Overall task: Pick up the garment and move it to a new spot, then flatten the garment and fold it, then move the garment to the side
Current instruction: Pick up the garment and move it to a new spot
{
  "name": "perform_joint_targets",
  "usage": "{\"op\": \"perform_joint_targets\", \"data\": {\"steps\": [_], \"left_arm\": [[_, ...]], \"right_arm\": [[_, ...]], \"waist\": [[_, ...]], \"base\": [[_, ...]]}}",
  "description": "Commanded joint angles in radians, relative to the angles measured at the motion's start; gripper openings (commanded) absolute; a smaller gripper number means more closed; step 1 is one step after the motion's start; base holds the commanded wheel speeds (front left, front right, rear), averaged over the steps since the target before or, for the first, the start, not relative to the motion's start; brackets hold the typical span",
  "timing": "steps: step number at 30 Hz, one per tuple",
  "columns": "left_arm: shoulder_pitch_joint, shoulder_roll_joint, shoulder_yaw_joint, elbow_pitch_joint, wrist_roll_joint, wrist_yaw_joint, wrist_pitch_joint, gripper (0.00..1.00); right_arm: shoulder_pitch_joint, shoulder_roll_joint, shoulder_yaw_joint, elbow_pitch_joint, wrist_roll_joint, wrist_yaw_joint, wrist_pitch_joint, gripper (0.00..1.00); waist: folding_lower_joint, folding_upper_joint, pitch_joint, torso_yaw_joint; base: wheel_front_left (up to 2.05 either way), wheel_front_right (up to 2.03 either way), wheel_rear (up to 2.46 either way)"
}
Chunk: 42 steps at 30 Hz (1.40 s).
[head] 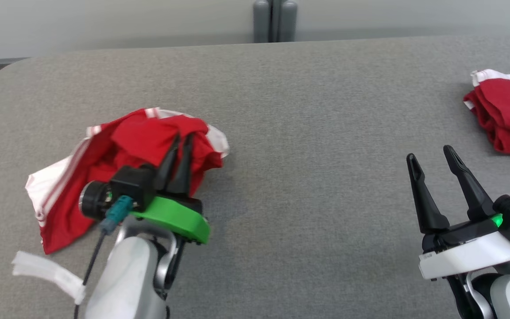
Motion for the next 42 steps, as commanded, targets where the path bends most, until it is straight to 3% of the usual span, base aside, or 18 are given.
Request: {"op": "perform_joint_targets", "data": {"steps": [1,6,12,13,14,19,24,35,42], "left_arm": [[-0.028,-0.006,-0.046,-0.002,-0.006,-0.010,0.007,0.00],[-0.094,-0.011,-0.256,0.037,-0.052,-0.028,0.024,0.00],[-0.152,-0.010,-0.462,0.067,-0.123,-0.024,0.009,0.00],[-0.160,-0.009,-0.481,0.071,-0.135,-0.018,0.004,0.19],[-0.171,-0.009,-0.499,0.070,-0.142,-0.011,-0.009,1.00],[-0.215,-0.010,-0.548,0.042,-0.146,0.035,-0.067,1.00],[-0.219,0.001,-0.506,-0.015,-0.125,0.103,-0.099,1.00],[-0.051,0.190,-0.254,-0.084,-0.191,0.269,-0.112,1.00],[0.095,0.297,-0.132,-0.124,-0.242,0.286,-0.114,1.00]], "right_arm": [[-0.018,0.007,0.001,0.004,0.007,0.000,-0.012,1.00],[-0.039,0.025,0.011,0.033,0.021,0.000,-0.044,1.00],[-0.065,0.039,0.015,0.072,0.030,0.000,-0.088,1.00],[-0.066,0.039,0.014,0.078,0.031,0.000,-0.094,1.00],[-0.070,0.039,0.013,0.084,0.030,0.000,-0.098,1.00],[-0.079,0.031,0.011,0.103,0.016,0.000,-0.111,1.00],[-0.072,0.021,0.006,0.107,0.008,0.000,-0.107,1.00],[-0.017,0.012,-0.007,0.089,-0.003,0.000,-0.064,1.00],[0.031,0.013,-0.022,0.075,-0.007,0.000,-0.035,1.00]], "waist": [[0.0000,0.0000,0.044,-0.152],[0.0000,0.0000,0.114,-0.249],[0.0000,0.0000,0.168,-0.294],[0.0000,0.0000,0.172,-0.295],[0.0000,0.0000,0.174,-0.294],[0.0000,0.0000,0.155,-0.264],[0.0000,0.0000,0.106,-0.213],[0.0000,0.0000,0.001,-0.103],[0.0000,0.0000,-0.052,-0.053]], "base": [[0.00,0.00,0.00],[0.00,0.00,0.00],[0.00,0.00,0.00],[0.00,0.00,0.00],[0.00,0.00,0.00],[0.00,0.00,0.00],[0.00,0.00,0.00],[0.00,0.00,0.00],[0.00,0.00,0.00]]}}
